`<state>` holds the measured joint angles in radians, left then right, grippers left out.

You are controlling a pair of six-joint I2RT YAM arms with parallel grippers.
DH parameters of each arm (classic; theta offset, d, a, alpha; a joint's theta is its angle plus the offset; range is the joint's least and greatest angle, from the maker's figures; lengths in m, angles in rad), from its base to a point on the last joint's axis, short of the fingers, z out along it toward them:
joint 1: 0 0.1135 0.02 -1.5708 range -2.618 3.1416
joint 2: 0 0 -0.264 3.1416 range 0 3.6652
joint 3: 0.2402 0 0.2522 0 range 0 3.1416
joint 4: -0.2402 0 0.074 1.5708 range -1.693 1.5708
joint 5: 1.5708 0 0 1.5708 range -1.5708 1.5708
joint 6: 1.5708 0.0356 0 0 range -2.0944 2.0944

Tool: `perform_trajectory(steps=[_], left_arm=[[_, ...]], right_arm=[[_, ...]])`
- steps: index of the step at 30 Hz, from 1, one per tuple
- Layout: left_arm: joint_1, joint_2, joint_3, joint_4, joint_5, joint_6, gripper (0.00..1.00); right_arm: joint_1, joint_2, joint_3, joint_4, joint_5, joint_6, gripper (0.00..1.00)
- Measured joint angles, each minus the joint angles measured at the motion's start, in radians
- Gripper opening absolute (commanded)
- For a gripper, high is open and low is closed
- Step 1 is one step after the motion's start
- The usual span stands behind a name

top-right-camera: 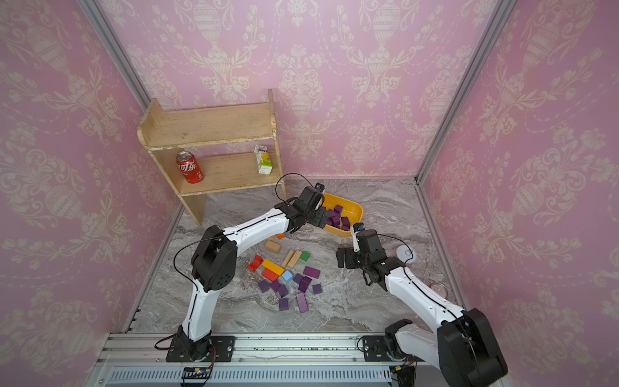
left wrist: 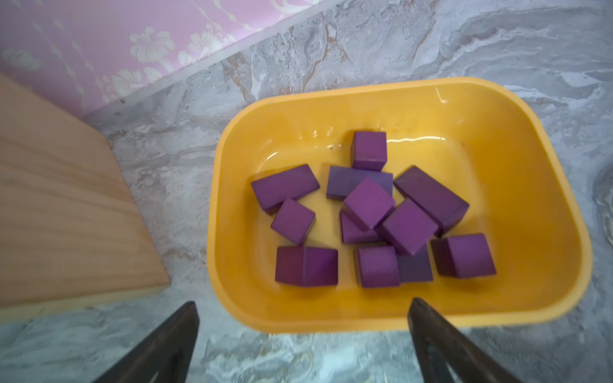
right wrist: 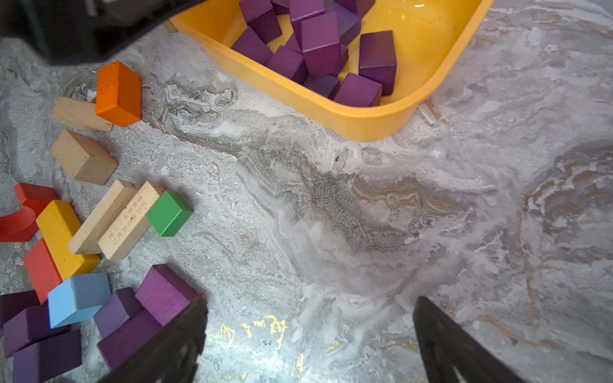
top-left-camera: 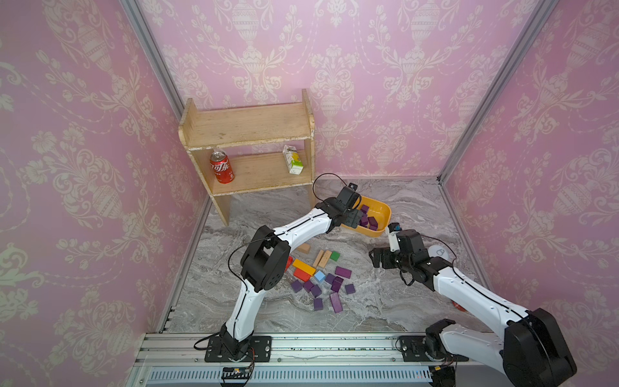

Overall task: Pick purple bricks into the storage bin
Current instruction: Place the building block in the storage box, then pick up the building block from the center of the board.

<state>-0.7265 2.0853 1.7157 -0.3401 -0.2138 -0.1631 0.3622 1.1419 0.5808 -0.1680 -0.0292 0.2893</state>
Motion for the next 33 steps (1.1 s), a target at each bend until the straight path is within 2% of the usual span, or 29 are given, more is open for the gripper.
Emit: perform_trajectory(steps=[8,16,27,33], left_arm=[[-0.010,-0.326,-0.327,0.134,-0.033,-0.037,0.99],[-0.010,-0.501,-0.573,0.167,-0.090,-0.060,0.99],[-0.010,-0.734,-0.761,0.188,-0.118,-0.090,0.99],[-0.010,-0.808,-0.832,0.181,-0.167,-0.102,0.99]], right_arm=[[0.000,0.006,-0.004,0.010,0.000,0.000,0.97],[0.000,0.045,-0.005,0.035,0.000,0.003,0.96],[0.000,0.071,-0.012,0.049,0.004,0.003,0.96],[0.000,0.071,-0.023,0.052,0.003,0.003,0.96]])
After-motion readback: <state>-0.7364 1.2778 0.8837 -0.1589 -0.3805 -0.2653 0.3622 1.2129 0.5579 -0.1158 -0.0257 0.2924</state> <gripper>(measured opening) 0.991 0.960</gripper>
